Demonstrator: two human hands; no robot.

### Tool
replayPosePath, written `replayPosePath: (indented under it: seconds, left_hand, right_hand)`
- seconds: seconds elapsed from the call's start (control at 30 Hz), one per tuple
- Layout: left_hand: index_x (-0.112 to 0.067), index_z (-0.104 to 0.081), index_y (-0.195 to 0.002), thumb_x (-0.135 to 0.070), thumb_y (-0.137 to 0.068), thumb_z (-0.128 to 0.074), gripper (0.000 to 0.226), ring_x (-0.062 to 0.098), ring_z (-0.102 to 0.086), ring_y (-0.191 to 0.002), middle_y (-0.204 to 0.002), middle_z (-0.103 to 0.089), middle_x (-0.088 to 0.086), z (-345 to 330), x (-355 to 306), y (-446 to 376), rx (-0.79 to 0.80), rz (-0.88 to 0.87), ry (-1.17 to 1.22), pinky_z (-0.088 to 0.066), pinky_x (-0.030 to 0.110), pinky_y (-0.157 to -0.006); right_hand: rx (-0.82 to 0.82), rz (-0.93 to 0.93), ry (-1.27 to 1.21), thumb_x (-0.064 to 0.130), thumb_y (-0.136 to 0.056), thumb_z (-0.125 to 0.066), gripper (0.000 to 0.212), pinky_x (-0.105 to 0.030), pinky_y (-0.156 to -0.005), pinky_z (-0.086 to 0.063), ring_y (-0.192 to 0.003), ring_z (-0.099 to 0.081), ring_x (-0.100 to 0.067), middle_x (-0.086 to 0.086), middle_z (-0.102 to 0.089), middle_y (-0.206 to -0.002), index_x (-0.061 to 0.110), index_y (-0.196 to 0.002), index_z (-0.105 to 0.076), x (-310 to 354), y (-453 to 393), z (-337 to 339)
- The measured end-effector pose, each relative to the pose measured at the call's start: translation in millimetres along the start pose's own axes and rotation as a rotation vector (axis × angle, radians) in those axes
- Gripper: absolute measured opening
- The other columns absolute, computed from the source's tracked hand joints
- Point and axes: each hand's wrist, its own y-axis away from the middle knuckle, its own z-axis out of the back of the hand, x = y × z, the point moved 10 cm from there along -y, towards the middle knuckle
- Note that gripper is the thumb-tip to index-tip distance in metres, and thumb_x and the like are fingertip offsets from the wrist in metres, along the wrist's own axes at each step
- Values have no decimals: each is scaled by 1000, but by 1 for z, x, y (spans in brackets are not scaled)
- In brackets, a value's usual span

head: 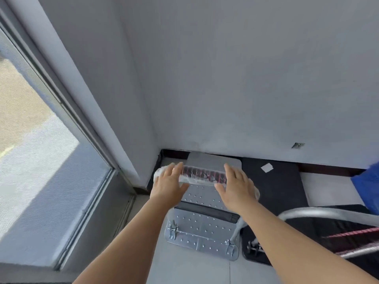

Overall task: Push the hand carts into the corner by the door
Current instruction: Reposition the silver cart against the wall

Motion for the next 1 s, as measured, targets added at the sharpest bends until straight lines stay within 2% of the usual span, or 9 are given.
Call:
replayPosePath:
  seconds: [0.13, 0.2, 0.27, 0.33, 0.43, 0.57, 0.7, 0.9, 1.0]
  left_hand:
    - [-29, -9, -152, -48, -95, -44, 70, 20, -7, -149, -160, -14, -2, -10, 5, -33, 71, -114, -89, -14, 46, -120]
    - [-29, -15, -150, -51, -94, -43, 67, 21, -19, -146, -155, -27, -2, -15, 6, -40, 83, -152, -106, -19, 46, -119]
    - [-30, -24, -147, -53, -93, -43, 62, 22, -37, -135, -143, -41, 0, -18, 9, -39, 85, -163, -92, -26, 43, -116]
    - [-33, -34, -142, -55, -92, -43, 55, 22, -43, -123, -130, -48, 0, -20, 12, -30, 84, -168, -87, -33, 40, -110]
    - [-33, -42, -133, -55, -91, -45, 47, 22, -44, -117, -122, -49, 0, -23, 19, -9, 86, -178, -85, -36, 39, -105]
    - [-32, -43, -130, -53, -92, -45, 44, 21, -45, -116, -121, -50, 1, -31, 27, 32, 112, -165, -104, -37, 39, -104]
    - [-31, -45, -127, -52, -92, -46, 41, 23, -46, -118, -121, -51, 2, -40, 28, 76, 136, -128, -106, -37, 39, -103]
    - [-36, -42, -129, -53, -92, -43, 41, 22, -45, -118, -118, -50, 2, -58, 27, 144, 111, -77, -97, -39, 41, -102]
    - [-41, -37, -131, -53, -92, -43, 42, 23, -44, -118, -119, -49, 3, -62, 29, 169, 148, -51, -79, -42, 43, -100]
  right_hand:
    - [50, -57, 85, 44, -100, -30, 60, -39, -112, -22, -139, -23, -29, -6, -26, -154, 18, -151, -11, -1, -15, -22]
    - [55, -86, 110, 44, -100, -29, 56, -41, -111, -24, -136, -27, -29, -6, -31, -150, 20, -149, -16, -3, -18, -26]
    - [88, -123, 123, 46, -100, -29, 51, -46, -109, -26, -132, -34, -30, -7, -38, -145, 21, -144, -25, -5, -17, -30]
    - [123, -143, 141, 48, -99, -29, 47, -47, -107, -28, -127, -38, -30, -7, -43, -139, 21, -138, -33, -6, -8, -37]
    - [134, -137, 145, 48, -99, -29, 44, -47, -106, -27, -124, -38, -29, -7, -43, -135, 22, -134, -34, -2, 14, -47]
    - [132, -128, 139, 48, -99, -29, 41, -46, -102, -28, -121, -39, -28, -6, -44, -131, 22, -130, -35, 3, 53, -61]
    - [150, -158, 63, 43, -100, -30, 36, -52, -100, -33, -121, -34, -27, -6, -40, -131, 22, -128, -33, 1, 95, -78]
    - [136, -135, 60, 39, -99, -32, 30, -55, -100, -31, -124, -31, -25, -5, -39, -130, 22, -124, -36, -10, 148, -86]
    - [146, -114, 62, 38, -99, -34, 30, -54, -99, -32, -124, -30, -25, -5, -40, -130, 23, -125, -37, -9, 166, -88]
